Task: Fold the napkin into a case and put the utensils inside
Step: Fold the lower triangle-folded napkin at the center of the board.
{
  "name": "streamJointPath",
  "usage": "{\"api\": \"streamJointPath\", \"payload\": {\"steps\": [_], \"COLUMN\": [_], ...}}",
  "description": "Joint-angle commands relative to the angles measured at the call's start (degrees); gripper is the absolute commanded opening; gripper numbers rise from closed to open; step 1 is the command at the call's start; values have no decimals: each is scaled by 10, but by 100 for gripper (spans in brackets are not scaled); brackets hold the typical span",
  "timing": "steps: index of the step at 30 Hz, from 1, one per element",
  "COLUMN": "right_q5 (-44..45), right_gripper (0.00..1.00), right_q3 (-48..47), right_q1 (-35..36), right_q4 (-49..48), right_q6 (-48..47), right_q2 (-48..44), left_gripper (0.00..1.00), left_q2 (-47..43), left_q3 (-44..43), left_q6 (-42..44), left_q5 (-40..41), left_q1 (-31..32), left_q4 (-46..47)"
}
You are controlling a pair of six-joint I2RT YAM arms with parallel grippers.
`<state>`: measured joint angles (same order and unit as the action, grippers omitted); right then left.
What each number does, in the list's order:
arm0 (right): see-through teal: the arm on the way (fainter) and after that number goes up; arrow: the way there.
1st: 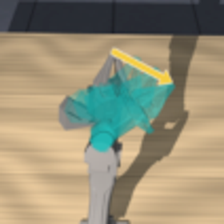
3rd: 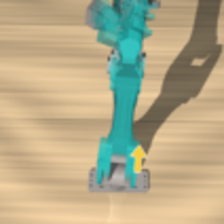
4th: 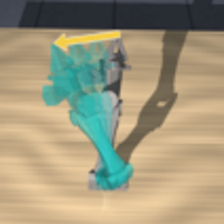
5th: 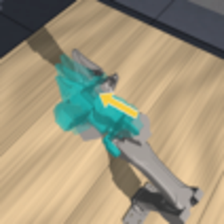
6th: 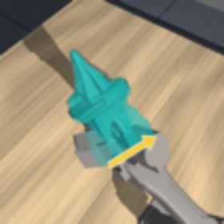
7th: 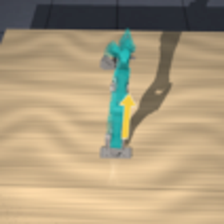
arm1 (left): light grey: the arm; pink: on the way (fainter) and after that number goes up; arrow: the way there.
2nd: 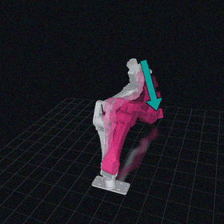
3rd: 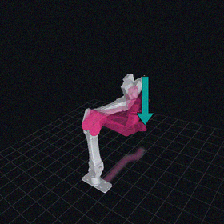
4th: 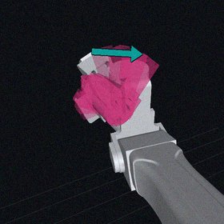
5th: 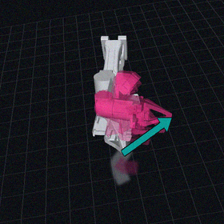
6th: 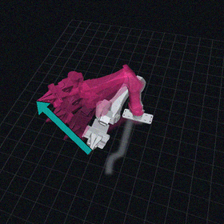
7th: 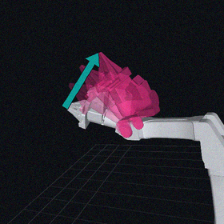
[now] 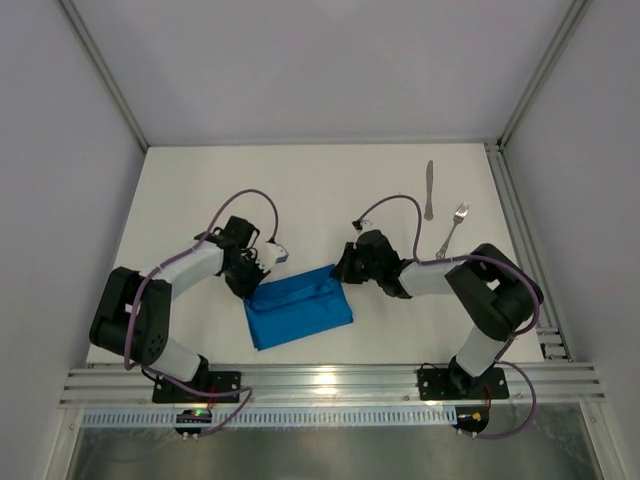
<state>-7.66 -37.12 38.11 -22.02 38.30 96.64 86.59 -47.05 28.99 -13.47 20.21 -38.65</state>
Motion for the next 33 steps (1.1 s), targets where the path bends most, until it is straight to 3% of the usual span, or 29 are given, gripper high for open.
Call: {"api": "streamJointPath", "payload": {"steps": [1, 6, 8, 9, 12, 14, 21, 27, 33], "right_q5": [7, 22, 19, 19, 27, 27, 19, 17, 12], "right_gripper": [4, 4, 4, 4, 4, 4, 4, 4, 4], "right_q3": [-50, -119, -158, -167, -186, -188, -161, -129, -109], "right_q1": [-17, -44, -50, -49, -51, -50, -50, -51, -50], "right_q4": [-19, 3, 14, 28, 37, 37, 26, 15, 0], "right_q6": [5, -14, -24, -29, -37, -34, -31, -26, -16], "right_q2": [31, 71, 86, 96, 105, 106, 93, 73, 70], "left_gripper": [0, 3, 18, 33, 58, 63, 59, 47, 36], "left_q2": [37, 129, 149, 156, 156, 137, 22, 0, 32], "left_q3": [-30, -137, -167, -182, -188, -189, -156, -76, -42], "left_q6": [12, 30, 41, 44, 53, 39, -4, 25, 41], "left_q5": [21, 34, 30, 31, 27, 19, -37, 52, 129], "left_q1": [-9, -47, -60, -62, -71, -82, -95, -2, 38], "left_q4": [97, 135, 138, 140, 158, 163, 133, 153, 210]}}
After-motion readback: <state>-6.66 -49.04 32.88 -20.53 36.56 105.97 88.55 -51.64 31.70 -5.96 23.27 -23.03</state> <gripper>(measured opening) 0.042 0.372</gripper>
